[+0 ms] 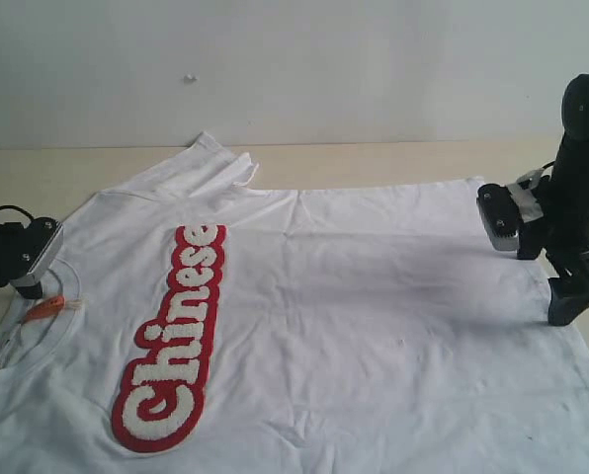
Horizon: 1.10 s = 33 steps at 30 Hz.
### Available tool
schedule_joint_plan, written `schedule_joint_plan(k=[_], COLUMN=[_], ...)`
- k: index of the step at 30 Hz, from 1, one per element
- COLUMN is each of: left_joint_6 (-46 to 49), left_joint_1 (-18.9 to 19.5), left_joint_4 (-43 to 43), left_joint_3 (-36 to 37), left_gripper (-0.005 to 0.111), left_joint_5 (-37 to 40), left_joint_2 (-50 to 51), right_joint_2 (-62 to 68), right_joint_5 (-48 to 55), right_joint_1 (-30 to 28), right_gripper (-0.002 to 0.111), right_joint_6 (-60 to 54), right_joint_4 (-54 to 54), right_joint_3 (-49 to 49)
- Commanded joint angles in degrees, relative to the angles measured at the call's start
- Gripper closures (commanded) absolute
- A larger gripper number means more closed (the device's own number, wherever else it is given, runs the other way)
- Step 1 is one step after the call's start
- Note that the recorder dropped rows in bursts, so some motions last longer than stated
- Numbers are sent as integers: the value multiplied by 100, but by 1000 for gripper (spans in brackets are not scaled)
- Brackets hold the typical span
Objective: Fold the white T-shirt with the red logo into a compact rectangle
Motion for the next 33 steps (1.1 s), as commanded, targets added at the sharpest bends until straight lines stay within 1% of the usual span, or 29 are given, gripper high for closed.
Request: schedule_joint_plan(k=[1, 4, 9, 15, 33], left_joint_6=[19, 19, 19, 19, 19], left_joint_1=[-54, -54, -54, -54, -54], left_joint_4=[25, 25, 25, 25, 25], left_joint_3=[211, 211, 211, 211, 211], left_gripper=[1, 1, 1, 1, 1], left_joint_5=[-126, -126, -126, -126, -126], left_joint_2=[459, 459, 459, 459, 459], right_joint_2=[188, 188, 188, 202, 205], right_joint_5=[168, 156, -67, -70, -70], right_joint_1=[-29, -29, -29, -29, -29], right_gripper=[3, 3, 3, 3, 3], right_joint_6=[210, 210, -365, -353, -327], right_joint_4=[-242, -272, -616, -331, -333], right_joint_3=[66, 66, 66, 66, 66])
